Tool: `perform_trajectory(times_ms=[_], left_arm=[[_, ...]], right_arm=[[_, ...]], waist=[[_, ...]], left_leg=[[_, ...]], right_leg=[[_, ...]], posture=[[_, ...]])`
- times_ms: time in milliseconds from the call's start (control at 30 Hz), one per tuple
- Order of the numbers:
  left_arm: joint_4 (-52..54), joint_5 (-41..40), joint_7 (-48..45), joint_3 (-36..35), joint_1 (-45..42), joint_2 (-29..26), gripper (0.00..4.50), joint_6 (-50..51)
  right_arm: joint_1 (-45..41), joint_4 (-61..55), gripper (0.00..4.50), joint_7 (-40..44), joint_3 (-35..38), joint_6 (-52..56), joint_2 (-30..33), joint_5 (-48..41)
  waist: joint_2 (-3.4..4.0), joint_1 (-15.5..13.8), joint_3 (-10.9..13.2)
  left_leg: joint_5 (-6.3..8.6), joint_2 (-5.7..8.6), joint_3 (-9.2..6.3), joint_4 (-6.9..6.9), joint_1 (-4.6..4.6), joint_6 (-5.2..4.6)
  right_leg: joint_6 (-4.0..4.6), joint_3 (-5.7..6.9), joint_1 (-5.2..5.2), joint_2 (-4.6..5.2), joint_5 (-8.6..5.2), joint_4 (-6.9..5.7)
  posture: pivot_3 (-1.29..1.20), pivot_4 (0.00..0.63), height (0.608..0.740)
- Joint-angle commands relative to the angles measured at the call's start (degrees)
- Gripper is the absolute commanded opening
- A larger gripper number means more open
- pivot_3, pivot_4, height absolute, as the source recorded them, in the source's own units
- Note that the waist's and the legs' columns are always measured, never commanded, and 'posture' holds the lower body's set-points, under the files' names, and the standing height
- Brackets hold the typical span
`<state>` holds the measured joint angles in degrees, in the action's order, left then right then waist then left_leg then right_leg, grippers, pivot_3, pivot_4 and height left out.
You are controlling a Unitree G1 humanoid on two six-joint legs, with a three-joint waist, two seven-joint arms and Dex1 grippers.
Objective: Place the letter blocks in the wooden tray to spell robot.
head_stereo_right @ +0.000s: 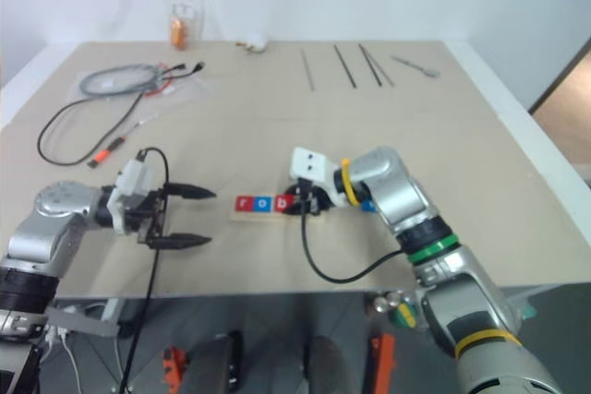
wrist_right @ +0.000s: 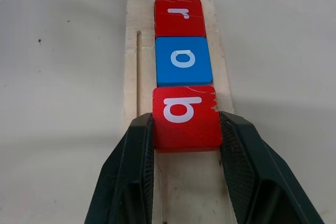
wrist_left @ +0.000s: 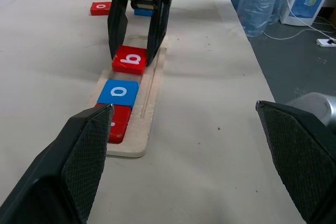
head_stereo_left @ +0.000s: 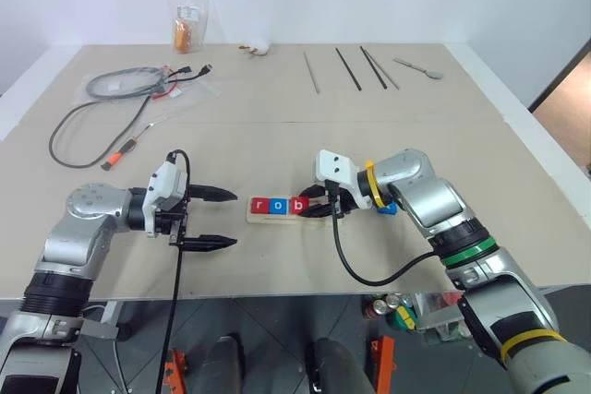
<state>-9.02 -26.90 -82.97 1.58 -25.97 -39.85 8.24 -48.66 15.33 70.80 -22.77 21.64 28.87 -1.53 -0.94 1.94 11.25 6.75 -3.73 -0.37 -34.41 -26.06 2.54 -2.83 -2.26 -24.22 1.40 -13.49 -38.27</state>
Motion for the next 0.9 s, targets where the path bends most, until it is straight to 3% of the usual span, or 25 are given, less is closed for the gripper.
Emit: perform_trajectory(times_ms=[33, 900], left_arm=[[-0.5, 0.1, 0.1, -1.6, -1.4, -0.1, 4.5, -1.4], [-0.4, 0.3, 0.8, -1.6, -1.0, 0.3, 4.5, -1.8]], right_arm=[[-2.3, 0.1, 1.2, 0.4, 0.3, -1.2, -0.7, 0.2], [-3.9, 5.4, 1.2, 2.1, 0.8, -3.8, -1.9, 1.6]], waist=[[0.0, 0.0, 0.0], [0.0, 0.0, 0.0]], left_leg=[[0.0, 0.0, 0.0, 0.0, 0.0, 0.0], [0.0, 0.0, 0.0, 0.0, 0.0, 0.0]], right_leg=[[0.0, 0.0, 0.0, 0.0, 0.01, 0.0], [-0.03, -0.01, 0.0, -0.01, 0.02, 0.0]], posture=[[0.0, 0.15, 0.74], [0.0, 0.15, 0.74]])
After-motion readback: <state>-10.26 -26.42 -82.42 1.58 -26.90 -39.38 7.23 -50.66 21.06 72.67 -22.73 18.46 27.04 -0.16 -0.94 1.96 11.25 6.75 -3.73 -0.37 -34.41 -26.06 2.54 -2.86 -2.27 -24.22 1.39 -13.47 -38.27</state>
